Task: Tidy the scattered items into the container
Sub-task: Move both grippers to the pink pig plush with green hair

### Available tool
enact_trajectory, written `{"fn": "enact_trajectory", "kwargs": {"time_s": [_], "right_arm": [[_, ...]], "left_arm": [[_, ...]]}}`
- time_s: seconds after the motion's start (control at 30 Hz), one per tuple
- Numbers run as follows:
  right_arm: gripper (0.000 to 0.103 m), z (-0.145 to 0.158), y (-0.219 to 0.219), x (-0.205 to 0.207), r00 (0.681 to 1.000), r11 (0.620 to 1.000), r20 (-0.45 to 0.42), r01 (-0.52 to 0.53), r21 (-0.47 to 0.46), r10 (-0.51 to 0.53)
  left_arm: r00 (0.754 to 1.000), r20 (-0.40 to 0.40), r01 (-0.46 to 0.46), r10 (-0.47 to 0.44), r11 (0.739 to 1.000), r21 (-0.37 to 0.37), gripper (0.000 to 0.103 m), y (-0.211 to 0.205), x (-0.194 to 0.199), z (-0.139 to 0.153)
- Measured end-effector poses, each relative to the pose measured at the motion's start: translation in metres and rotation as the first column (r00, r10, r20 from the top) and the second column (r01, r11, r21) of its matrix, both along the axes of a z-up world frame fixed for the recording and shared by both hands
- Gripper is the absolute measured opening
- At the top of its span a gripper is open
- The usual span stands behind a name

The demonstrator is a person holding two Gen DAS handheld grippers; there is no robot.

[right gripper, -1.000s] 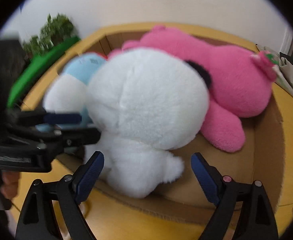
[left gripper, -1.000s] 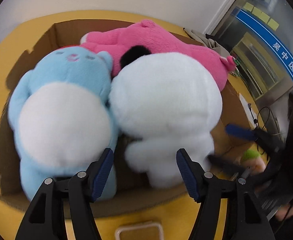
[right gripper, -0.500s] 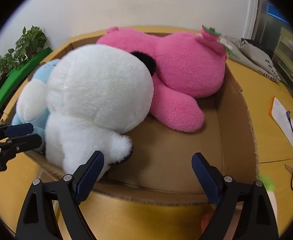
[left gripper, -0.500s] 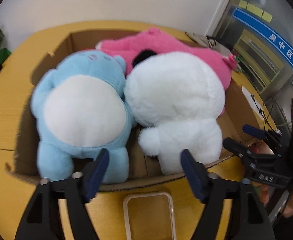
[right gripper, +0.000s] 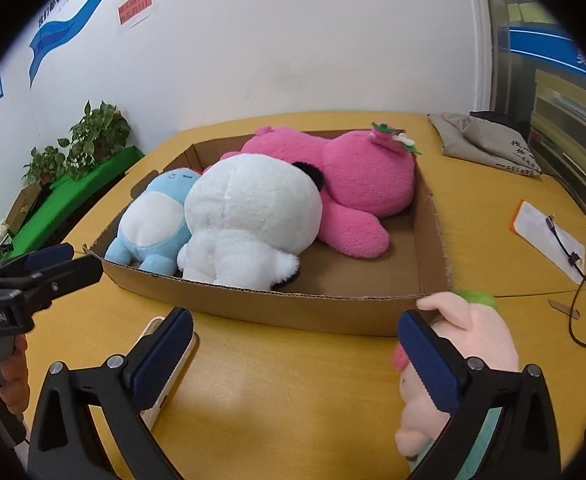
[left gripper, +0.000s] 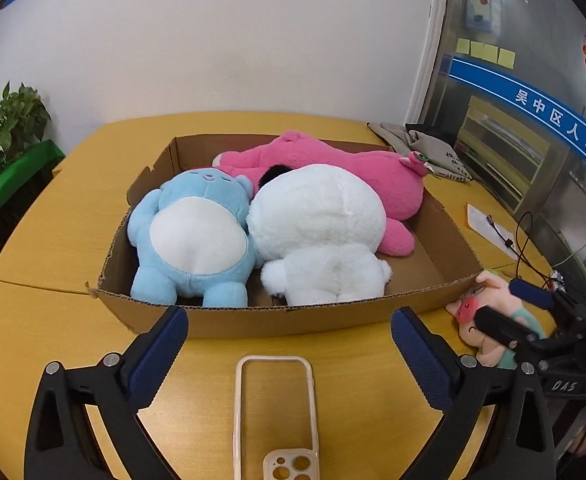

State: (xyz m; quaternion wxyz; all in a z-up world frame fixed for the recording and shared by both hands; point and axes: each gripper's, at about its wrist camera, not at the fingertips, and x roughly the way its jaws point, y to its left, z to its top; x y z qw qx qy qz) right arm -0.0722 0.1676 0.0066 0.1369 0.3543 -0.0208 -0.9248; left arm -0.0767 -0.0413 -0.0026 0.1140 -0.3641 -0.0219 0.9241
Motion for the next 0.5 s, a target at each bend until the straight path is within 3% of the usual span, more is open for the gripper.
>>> {"fn": "enact_trajectory", "kwargs": {"time_s": [0.37, 0.5], "right_arm": [[0.102, 0.003, 0.046, 0.018, 0.995, 0.996, -0.043, 0.087, 0.001, -0.087], [0.102, 0.002, 0.085, 0.016, 0.983, 0.984, -0.059, 0.178, 0.03, -0.176]], "left_arm": [[0.997, 0.014, 0.074, -0.075, 0.996, 0.054, 0.103, 0.025, 0.011, -0.001], [0.997, 0.025, 0.075, -0.076, 0.996, 0.053, 0.103, 0.029, 0.009, -0.003]]}}
